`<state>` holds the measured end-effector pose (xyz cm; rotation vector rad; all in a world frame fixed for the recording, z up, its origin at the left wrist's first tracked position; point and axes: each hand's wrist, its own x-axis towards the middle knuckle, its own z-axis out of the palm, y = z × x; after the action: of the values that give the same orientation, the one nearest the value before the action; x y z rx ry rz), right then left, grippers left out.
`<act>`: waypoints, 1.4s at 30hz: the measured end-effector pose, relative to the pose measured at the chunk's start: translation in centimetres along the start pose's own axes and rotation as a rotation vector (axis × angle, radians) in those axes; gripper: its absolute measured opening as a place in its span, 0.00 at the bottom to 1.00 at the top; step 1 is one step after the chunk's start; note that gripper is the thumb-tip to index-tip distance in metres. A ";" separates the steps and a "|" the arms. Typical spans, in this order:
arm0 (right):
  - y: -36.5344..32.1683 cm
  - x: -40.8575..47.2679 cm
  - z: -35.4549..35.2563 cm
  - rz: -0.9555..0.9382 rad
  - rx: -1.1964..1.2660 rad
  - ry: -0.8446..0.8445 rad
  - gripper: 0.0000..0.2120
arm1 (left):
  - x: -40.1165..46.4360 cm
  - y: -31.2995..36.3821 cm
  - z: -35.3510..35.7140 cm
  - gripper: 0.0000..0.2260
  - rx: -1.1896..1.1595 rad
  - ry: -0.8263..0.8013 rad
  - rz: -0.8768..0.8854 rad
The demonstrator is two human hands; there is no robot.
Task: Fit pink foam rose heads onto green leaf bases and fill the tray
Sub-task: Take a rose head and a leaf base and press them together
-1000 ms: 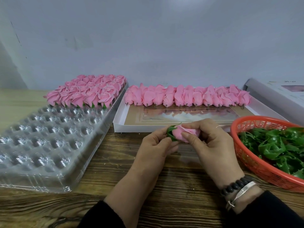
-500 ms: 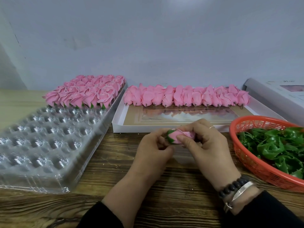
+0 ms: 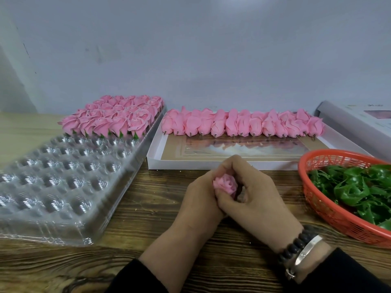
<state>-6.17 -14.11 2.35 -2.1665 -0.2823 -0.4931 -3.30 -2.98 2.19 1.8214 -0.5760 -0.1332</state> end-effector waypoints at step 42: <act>-0.4 -0.2 1.7 0.136 0.281 0.050 0.20 | 0.9 -0.2 -0.3 0.13 -1.180 0.123 -0.363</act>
<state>-6.13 -12.52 1.64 -1.8825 -0.1638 -0.4037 -2.37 -3.09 2.26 0.7441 -0.0067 -0.4863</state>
